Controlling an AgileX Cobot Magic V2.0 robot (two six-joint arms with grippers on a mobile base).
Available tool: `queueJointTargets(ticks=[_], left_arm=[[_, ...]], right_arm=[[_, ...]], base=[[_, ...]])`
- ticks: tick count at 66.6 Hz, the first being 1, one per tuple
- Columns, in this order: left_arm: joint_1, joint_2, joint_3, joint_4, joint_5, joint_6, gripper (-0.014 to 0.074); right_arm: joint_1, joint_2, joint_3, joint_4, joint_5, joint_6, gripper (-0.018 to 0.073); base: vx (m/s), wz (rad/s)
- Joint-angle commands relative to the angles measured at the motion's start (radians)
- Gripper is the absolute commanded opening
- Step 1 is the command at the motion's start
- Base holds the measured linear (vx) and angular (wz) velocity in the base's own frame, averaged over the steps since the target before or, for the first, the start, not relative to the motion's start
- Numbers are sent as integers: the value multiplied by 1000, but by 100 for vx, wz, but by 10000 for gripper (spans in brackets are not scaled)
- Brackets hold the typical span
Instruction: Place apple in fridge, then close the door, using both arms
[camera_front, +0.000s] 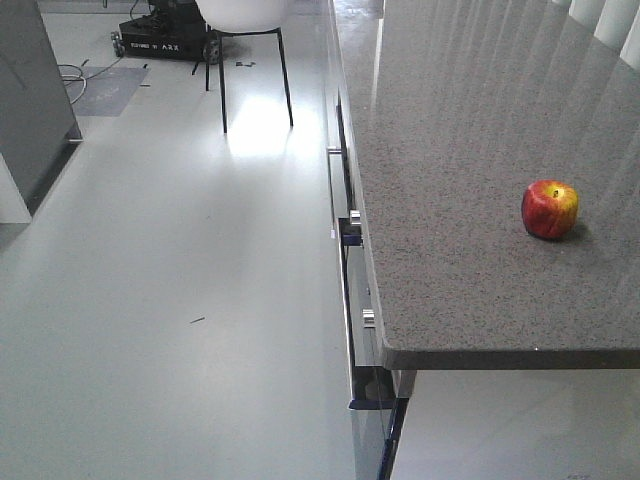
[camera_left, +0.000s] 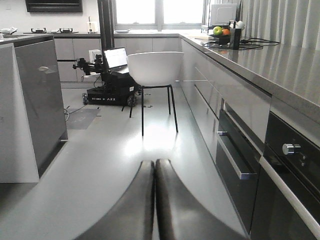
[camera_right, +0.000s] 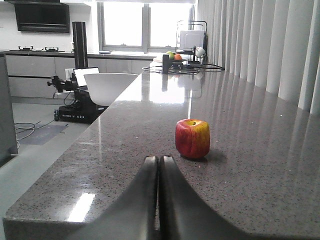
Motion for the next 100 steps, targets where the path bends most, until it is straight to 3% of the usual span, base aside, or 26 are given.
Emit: queueJointTargets(ticks=[1,48,61,77,84,100], left_arm=[[4,-14,11,0,-70,-5,-6],[4,-14,11,0,-70,-5,-6],[4,-14,11,0,-70,-5,-6],[4,-14,11,0,-70,-5,-6],[4,-14,11,0,-70,-5,-6],[4,-14,11,0,-70,-5,-6]], right_arm=[[-3,-6,9,-9,-71,-3,-3],[-3,-6,9,-9,-71,-3,-3],[-4,-6,9,-13,-126,-3,-3],[-4,-6,7,84,-177,3,-3],[-4,16,-41,134,-95,-1,-3],[-4,228,-351,103,245,-46,-3]], base=[[0,0],[0,0],[0,0],[0,0],[0,0],[0,0]])
